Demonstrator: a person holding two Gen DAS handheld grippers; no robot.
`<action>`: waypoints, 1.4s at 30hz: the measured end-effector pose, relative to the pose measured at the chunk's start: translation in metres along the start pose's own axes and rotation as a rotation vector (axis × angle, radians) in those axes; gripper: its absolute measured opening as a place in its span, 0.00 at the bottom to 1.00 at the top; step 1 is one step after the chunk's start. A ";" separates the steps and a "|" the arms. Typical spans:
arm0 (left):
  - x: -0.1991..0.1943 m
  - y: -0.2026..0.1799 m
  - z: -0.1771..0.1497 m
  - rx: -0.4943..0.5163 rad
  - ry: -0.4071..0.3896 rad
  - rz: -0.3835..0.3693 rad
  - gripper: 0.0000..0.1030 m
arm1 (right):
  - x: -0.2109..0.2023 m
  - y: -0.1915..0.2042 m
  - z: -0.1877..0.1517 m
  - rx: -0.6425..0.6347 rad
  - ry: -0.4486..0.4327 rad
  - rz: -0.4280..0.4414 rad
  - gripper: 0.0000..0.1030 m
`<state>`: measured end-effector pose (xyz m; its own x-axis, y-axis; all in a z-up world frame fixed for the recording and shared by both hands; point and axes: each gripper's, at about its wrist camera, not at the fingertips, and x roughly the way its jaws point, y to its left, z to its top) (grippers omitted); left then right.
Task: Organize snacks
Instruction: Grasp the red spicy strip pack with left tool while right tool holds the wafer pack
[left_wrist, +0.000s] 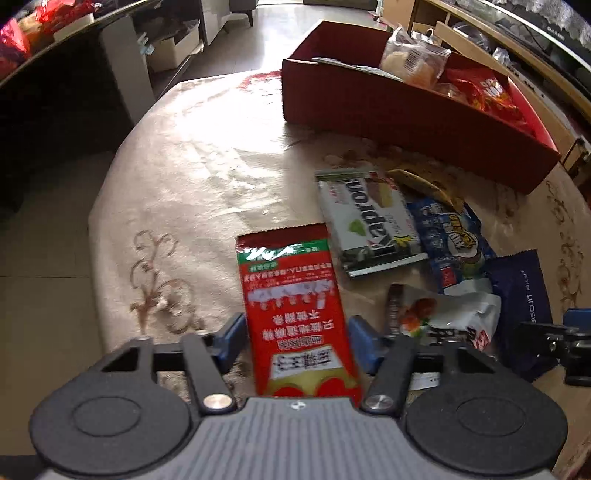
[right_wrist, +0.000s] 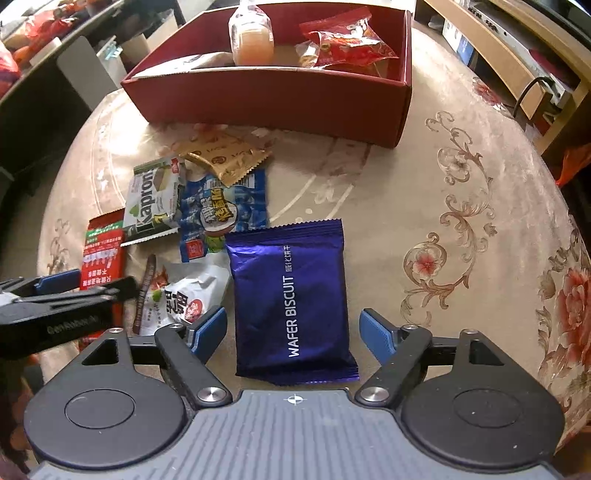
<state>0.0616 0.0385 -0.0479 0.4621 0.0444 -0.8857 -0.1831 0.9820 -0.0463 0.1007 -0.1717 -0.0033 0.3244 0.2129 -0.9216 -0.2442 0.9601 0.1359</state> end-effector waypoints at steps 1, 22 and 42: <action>-0.001 0.004 -0.001 -0.001 0.002 -0.006 0.50 | -0.001 0.000 0.001 -0.001 -0.003 0.004 0.81; -0.004 -0.003 -0.011 0.058 0.018 -0.011 0.80 | 0.009 -0.003 0.006 0.029 0.017 0.002 0.84; -0.011 0.013 -0.005 0.003 0.017 -0.031 0.48 | 0.015 0.015 0.003 -0.081 0.009 -0.093 0.71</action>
<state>0.0495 0.0502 -0.0415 0.4525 0.0110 -0.8917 -0.1665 0.9834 -0.0724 0.1051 -0.1535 -0.0141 0.3410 0.1213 -0.9322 -0.2862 0.9580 0.0199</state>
